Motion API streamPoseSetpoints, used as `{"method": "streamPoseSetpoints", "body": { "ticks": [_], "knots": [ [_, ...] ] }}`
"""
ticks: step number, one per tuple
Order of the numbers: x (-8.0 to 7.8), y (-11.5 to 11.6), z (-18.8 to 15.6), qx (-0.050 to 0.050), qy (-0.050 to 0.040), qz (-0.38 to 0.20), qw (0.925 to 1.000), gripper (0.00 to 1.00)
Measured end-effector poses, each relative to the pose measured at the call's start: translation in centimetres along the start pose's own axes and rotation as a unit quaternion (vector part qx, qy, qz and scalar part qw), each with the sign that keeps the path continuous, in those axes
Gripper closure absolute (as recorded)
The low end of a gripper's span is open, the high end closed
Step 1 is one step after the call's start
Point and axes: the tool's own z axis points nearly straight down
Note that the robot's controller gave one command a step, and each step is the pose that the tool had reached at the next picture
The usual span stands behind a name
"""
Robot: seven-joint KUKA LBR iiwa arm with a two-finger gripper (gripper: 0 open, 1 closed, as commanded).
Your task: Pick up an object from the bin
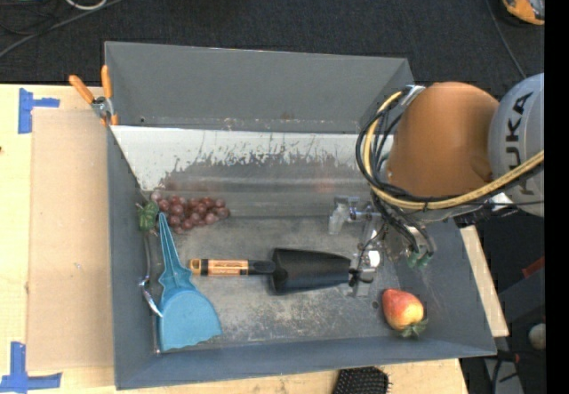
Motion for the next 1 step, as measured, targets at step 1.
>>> {"method": "streamPoseSetpoints", "body": {
  "ticks": [1],
  "knots": [
    [-0.16, 0.0, -0.43, 0.0, -0.0043, 0.0, 1.0, 0.0]
  ]
}}
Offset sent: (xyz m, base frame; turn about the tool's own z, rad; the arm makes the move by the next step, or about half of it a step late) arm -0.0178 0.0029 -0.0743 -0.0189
